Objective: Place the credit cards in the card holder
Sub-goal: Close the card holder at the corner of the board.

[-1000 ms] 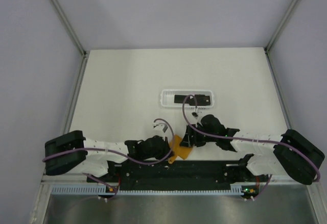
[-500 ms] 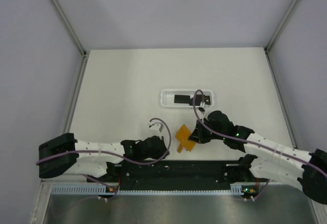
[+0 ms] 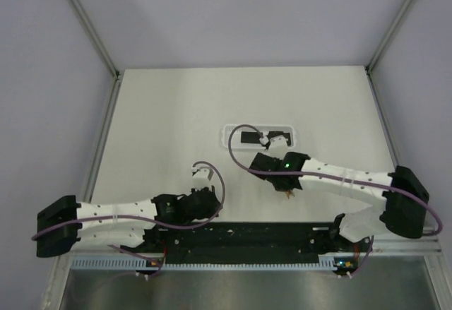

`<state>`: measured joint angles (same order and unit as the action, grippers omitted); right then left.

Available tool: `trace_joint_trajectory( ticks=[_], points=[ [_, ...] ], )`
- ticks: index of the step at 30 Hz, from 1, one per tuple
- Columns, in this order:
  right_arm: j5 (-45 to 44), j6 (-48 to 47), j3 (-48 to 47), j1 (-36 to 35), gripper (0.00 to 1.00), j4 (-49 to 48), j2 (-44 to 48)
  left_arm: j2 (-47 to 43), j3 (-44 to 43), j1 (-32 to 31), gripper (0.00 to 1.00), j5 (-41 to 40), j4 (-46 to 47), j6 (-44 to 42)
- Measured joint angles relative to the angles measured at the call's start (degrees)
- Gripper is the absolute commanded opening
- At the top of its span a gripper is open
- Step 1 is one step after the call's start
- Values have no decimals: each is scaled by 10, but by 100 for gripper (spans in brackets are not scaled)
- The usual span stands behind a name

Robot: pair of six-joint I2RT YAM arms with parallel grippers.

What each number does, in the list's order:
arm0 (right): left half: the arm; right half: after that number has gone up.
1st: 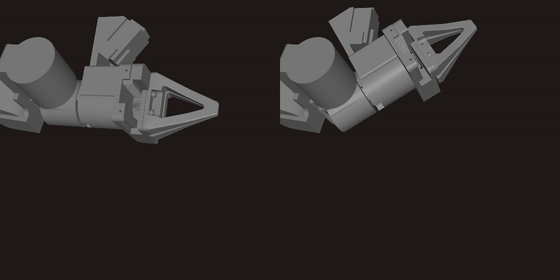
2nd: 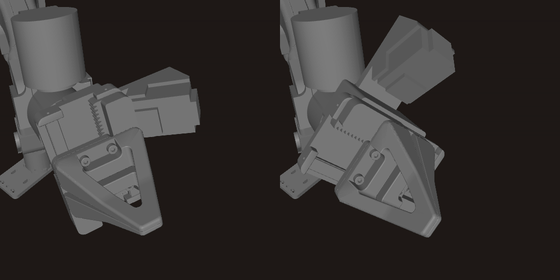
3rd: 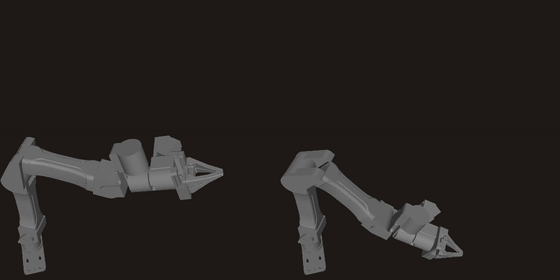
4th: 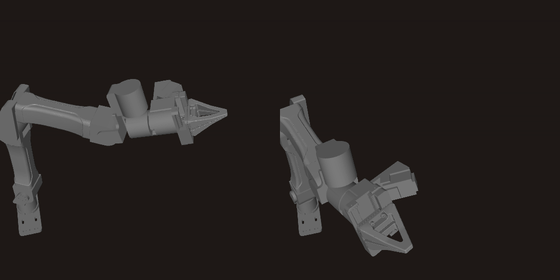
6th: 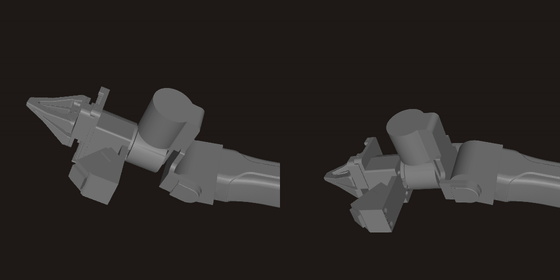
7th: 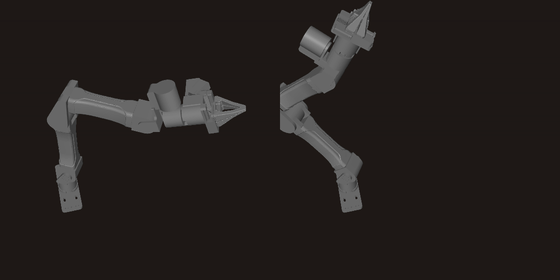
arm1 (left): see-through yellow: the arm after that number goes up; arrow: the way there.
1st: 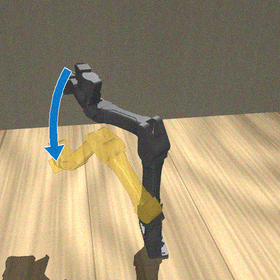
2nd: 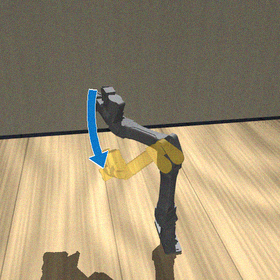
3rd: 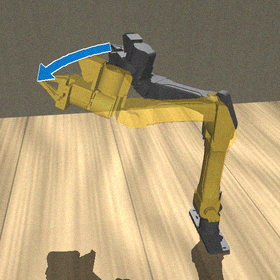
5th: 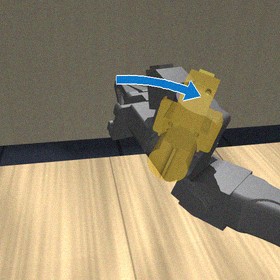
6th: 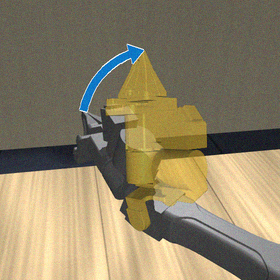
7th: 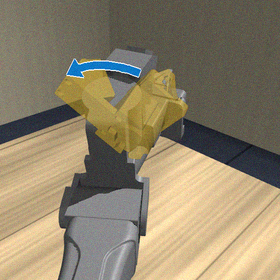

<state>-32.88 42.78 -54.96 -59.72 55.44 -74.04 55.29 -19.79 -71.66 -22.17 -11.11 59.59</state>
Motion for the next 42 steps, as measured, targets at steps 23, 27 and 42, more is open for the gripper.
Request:
trace_joint_trajectory(
  ticks=[23, 27, 42],
  points=[
    [87, 36, 145, -44, 57, -252, 172, -16, -12, 0, 4, -21, -28, -15],
    [68, 70, 156, -12, 59, -196, 163, 10, -66, 0, 3, -32, -20, -58],
    [112, 120, 239, 50, 45, -179, 171, 103, -164, 4, 0, -14, 36, -136]
  ],
)
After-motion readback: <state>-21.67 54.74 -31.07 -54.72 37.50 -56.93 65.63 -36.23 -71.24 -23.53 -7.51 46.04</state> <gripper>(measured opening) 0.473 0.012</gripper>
